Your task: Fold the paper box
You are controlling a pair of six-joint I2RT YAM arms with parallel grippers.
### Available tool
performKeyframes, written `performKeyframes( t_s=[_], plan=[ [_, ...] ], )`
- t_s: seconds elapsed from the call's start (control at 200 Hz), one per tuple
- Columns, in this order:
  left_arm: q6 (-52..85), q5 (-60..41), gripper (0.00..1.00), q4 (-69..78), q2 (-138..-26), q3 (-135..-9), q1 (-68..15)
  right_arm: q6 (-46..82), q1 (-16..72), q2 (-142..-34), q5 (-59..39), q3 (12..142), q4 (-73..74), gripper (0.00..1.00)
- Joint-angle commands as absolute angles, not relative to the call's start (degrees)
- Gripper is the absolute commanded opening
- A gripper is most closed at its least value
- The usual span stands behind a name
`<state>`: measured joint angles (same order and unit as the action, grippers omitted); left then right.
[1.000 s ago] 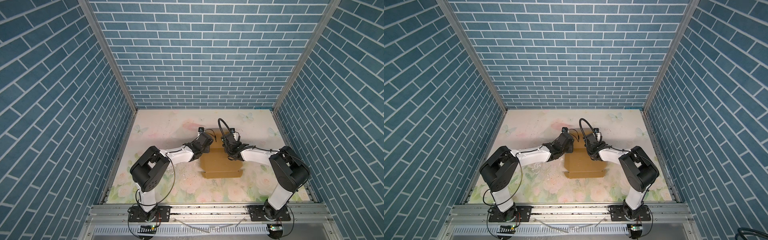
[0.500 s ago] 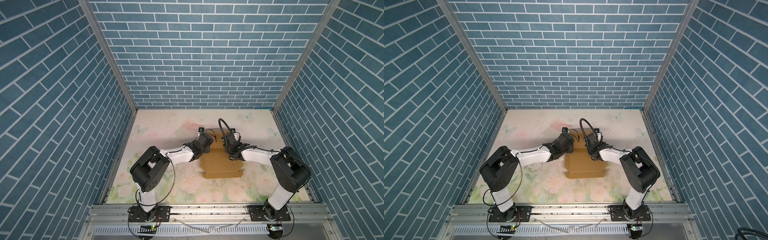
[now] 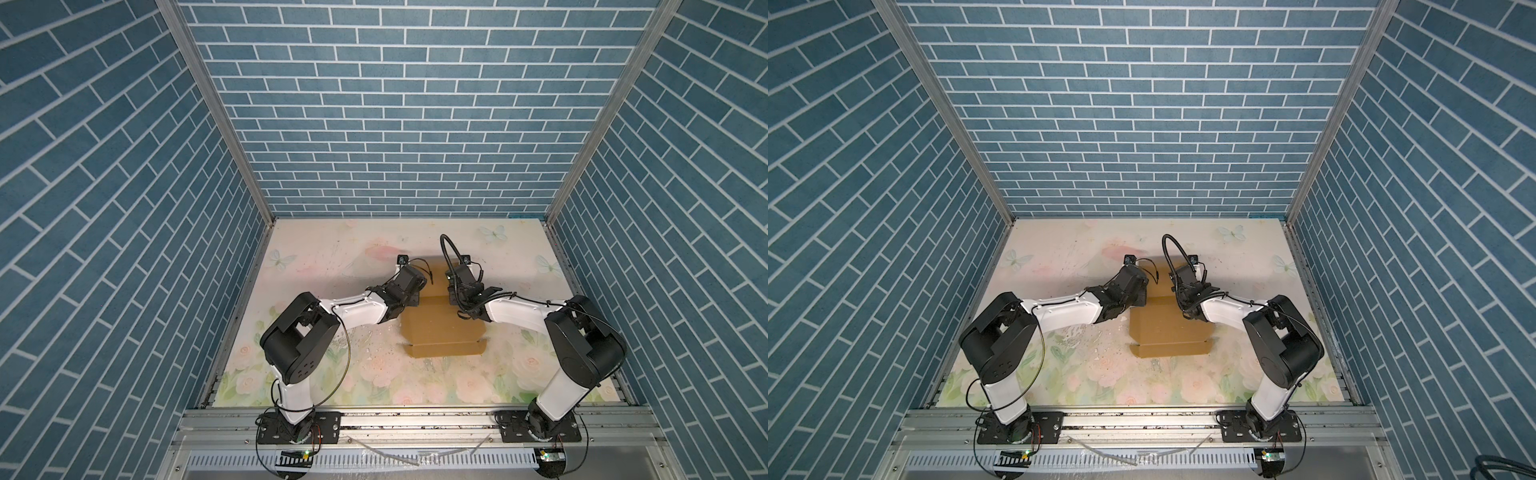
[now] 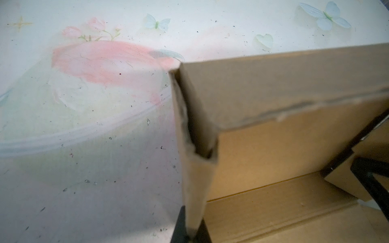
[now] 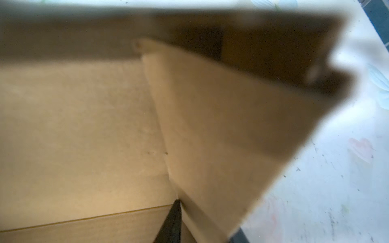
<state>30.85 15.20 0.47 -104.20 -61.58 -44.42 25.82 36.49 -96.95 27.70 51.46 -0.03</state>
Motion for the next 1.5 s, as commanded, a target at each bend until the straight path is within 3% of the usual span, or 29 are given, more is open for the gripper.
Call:
performKeyframes(
  t_s=[0.0, 0.39, 0.91, 1.13, 1.495],
  plan=[
    [29.69, 11.41, 0.00, -6.07, -106.26, -60.20, -45.04, 24.72, 35.62, -96.52, 24.38, 49.66, 4.64, 0.29],
    [29.69, 11.27, 0.00, -6.62, -105.65, -60.60, -45.09, 24.79, 35.02, -99.64, 26.81, 53.64, -1.39, 0.00],
    [30.21, 10.99, 0.00, -6.46, -105.36, -60.38, -45.09, 26.72, 35.07, -100.86, 28.56, 57.12, -7.92, 0.00],
    [30.15, 11.01, 0.00, -6.31, -105.55, -60.30, -45.09, 26.48, 34.99, -99.04, 27.20, 56.03, -6.15, 0.13],
    [29.89, 11.09, 0.00, -6.32, -105.38, -60.21, -45.09, 26.72, 34.56, -98.62, 28.05, 54.93, -3.16, 0.20]
  ],
)
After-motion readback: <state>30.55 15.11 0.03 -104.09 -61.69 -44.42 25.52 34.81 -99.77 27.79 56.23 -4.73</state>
